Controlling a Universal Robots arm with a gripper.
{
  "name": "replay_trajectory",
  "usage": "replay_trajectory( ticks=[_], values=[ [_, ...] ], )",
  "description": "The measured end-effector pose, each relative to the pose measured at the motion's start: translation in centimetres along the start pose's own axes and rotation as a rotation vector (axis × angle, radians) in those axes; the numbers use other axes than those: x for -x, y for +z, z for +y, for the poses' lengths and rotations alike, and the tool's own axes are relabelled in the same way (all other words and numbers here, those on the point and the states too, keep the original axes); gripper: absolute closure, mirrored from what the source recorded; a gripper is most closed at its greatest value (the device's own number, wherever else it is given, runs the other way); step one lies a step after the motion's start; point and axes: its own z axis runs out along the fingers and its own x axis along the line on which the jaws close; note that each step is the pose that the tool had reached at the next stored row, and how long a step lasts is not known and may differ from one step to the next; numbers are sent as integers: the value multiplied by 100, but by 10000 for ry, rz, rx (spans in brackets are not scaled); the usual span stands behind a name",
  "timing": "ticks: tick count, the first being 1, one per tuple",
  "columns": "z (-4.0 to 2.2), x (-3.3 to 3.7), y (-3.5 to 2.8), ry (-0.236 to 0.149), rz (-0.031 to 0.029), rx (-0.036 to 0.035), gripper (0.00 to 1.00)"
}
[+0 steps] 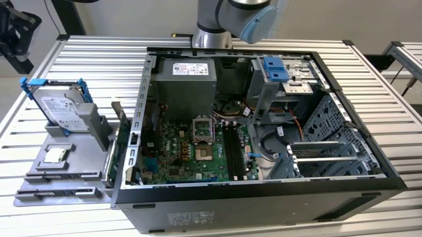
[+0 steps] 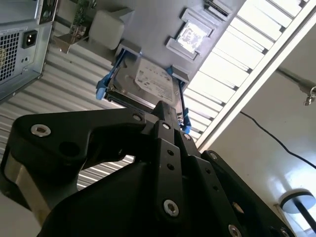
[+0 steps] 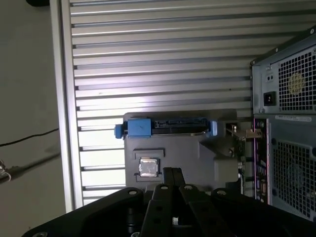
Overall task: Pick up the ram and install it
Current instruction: 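Reach for the ram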
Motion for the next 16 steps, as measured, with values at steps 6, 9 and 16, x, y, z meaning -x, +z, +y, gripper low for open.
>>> replay_trajectory(
  ticks=[6, 9, 16],
  values=[
    [-56, -3, 0, 0, 0, 0, 100],
    [-80, -3, 0, 0, 0, 0, 100],
    [-129, -6, 1, 0, 0, 0, 100]
  ],
)
